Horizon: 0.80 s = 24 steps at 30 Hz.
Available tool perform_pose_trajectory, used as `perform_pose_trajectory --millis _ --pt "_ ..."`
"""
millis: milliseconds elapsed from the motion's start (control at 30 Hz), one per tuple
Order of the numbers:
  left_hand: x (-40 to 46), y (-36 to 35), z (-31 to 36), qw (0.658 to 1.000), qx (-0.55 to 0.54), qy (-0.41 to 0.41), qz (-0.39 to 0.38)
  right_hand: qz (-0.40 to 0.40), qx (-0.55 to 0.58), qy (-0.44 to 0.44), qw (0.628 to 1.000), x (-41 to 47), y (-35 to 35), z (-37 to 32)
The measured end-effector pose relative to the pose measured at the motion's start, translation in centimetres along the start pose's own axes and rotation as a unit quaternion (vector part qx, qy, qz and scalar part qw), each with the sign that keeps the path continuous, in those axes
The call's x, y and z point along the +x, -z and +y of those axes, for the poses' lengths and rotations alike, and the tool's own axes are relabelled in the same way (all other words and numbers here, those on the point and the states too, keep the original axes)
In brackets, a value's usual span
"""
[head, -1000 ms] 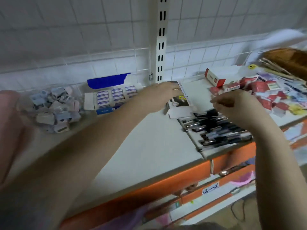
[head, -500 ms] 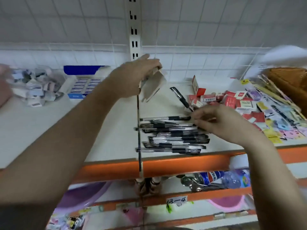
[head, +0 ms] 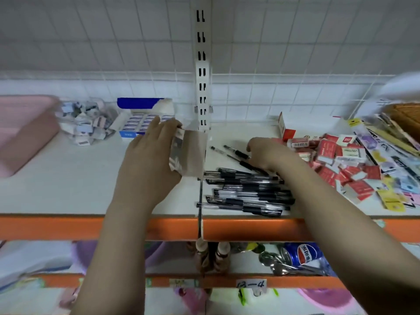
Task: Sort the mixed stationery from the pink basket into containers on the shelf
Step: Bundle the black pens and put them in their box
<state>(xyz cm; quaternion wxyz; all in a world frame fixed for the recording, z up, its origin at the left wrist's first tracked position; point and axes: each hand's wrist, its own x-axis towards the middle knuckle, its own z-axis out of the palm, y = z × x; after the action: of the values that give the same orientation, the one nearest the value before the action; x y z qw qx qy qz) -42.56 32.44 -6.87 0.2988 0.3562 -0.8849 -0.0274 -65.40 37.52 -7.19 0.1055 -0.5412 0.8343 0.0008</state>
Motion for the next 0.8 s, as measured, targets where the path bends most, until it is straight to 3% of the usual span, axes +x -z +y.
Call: perform_pose_trajectory --millis 200,367,533,600,700,800 --pt "-1.2 1.9 -2.3 1.000 0.008 0.018 0.011 0.106 0.124 -0.029 0.986 -0.2 0.2 -0.1" --pt "-0.8 2.5 -4.0 0.999 -0.030 0.038 0.024 -0.023 0.065 -0.077 0.995 -1.7 -0.8 -0.3" --pt "-0.7 1.8 -4.9 0.996 -0.067 0.036 0.044 0.046 0.092 -0.091 0.991 -1.4 -1.7 -1.3" --pt "-0.7 1.5 -5.4 0.996 -0.046 0.035 0.062 0.121 0.134 -0.073 0.981 -1.8 -1.6 -1.5" --pt "-0.7 1.0 -5.9 0.996 -0.017 0.044 0.074 0.267 0.314 -0.004 0.911 -4.0 0.2 -2.1" --pt "-0.6 1.3 -5.5 0.994 -0.045 0.070 0.076 0.295 0.506 0.068 0.808 -7.4 2.6 -3.1"
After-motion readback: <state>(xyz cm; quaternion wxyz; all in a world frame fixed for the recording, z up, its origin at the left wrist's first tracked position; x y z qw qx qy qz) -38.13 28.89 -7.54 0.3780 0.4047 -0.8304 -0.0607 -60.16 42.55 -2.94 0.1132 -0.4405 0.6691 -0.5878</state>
